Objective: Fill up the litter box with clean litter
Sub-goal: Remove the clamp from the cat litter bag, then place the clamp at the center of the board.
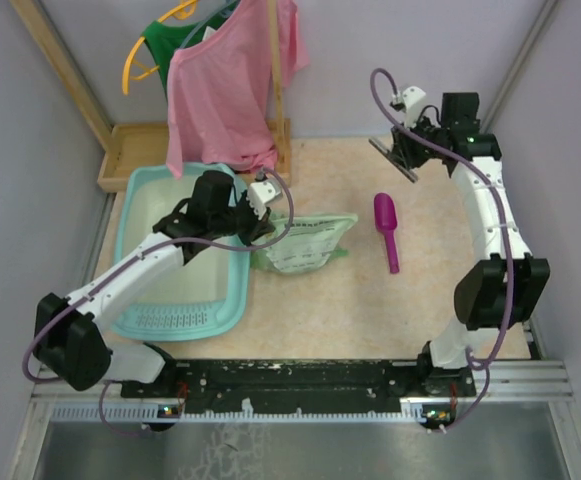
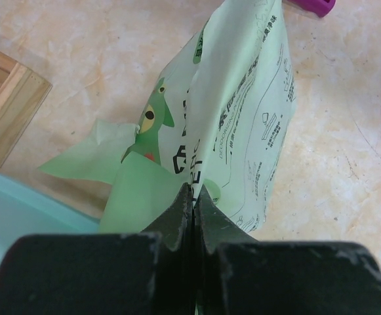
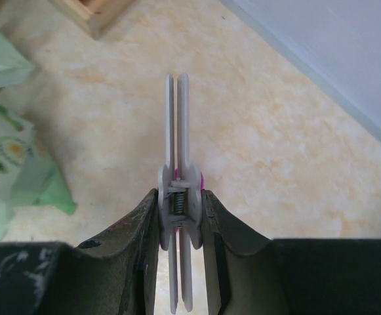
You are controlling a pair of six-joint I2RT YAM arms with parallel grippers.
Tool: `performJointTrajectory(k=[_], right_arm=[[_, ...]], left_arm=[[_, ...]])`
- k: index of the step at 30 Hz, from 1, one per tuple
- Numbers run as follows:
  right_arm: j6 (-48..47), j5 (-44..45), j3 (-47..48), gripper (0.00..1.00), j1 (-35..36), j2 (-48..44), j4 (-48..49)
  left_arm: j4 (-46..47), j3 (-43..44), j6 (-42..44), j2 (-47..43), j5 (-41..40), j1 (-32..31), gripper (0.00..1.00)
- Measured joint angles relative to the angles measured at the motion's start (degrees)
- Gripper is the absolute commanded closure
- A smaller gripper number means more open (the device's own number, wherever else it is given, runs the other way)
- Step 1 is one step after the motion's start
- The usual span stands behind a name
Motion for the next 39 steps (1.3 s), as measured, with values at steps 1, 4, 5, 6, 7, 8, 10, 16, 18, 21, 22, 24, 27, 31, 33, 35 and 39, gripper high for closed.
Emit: performJointTrajectory(k=[1, 4, 5, 6, 7, 8, 10, 16, 18, 21, 22, 24, 27, 31, 33, 35, 39], right_arm=[[1.5, 0.6, 0.0, 1.00, -1.0, 1.5, 0.7], [4.0, 1.9, 0.0, 1.00, -5.0, 5.6, 1.6], [4.9, 2.3, 0.0, 1.00, -5.8, 7.0, 1.5], [5.6, 2.6, 0.0, 1.00, -6.5, 8.1, 1.6], [6.6, 2.9, -0.2, 1.00, -7.2, 9.4, 1.6], [7.6, 2.9, -0.5, 1.00, -7.7, 10.2, 1.8], [9.3, 2.7, -2.0, 1.00, -8.8, 11.1, 2.9], [12.7, 2.9, -9.3, 1.00, -10.5, 11.4, 7.0], [12.8, 4.0, -12.2, 1.00, -10.4, 11.4, 8.5], [12.8, 5.4, -16.1, 1.00, -10.5, 11.6, 10.2], [12.8, 5.9, -17.3, 1.00, -10.6, 11.6, 10.6], [12.8, 6.5, -19.3, 0.96, -10.8, 11.8, 11.2], [13.2, 6.9, -20.5, 0.83, -11.5, 12.6, 11.7], [13.9, 7.0, -20.7, 0.69, -12.5, 12.8, 12.3], [14.3, 7.2, -20.7, 0.65, -12.9, 12.8, 13.2], [14.5, 7.3, -20.7, 0.62, -13.2, 12.8, 13.3], [14.9, 7.2, -20.6, 0.59, -13.5, 12.8, 13.5]], left_arm=[[0.1, -0.3, 0.0, -0.3, -0.3, -0.2, 1.00], [0.1, -0.8, -0.1, -1.0, -1.2, -0.9, 1.00], [0.1, -0.9, -0.1, -1.1, -1.6, -1.2, 1.00], [0.1, -1.0, -0.2, -1.3, -1.9, -1.4, 1.00], [0.1, -1.1, -0.2, -1.4, -2.2, -1.6, 1.00], [0.1, -1.3, -0.2, -1.6, -2.5, -1.8, 1.00], [0.1, -1.6, -0.3, -1.9, -3.0, -2.2, 1.00], [0.1, -1.6, -0.6, -2.0, -4.6, -3.1, 1.00], [0.2, -1.7, -0.6, -2.1, -5.0, -3.3, 1.00], [0.2, -1.9, -0.6, -2.4, -5.6, -3.8, 1.00], [0.3, -2.0, -0.6, -2.5, -5.7, -3.9, 1.00], [0.5, -2.3, -0.6, -2.8, -5.9, -4.1, 1.00], [0.5, -2.4, -0.6, -2.8, -6.1, -4.2, 1.00], [0.6, -2.4, -0.6, -2.8, -6.3, -4.3, 1.00], [0.6, -2.4, -0.6, -2.8, -6.4, -4.3, 1.00], [0.7, -2.4, -0.6, -2.8, -6.4, -4.3, 1.00], [0.7, -2.4, -0.6, -2.8, -6.6, -4.4, 1.00]])
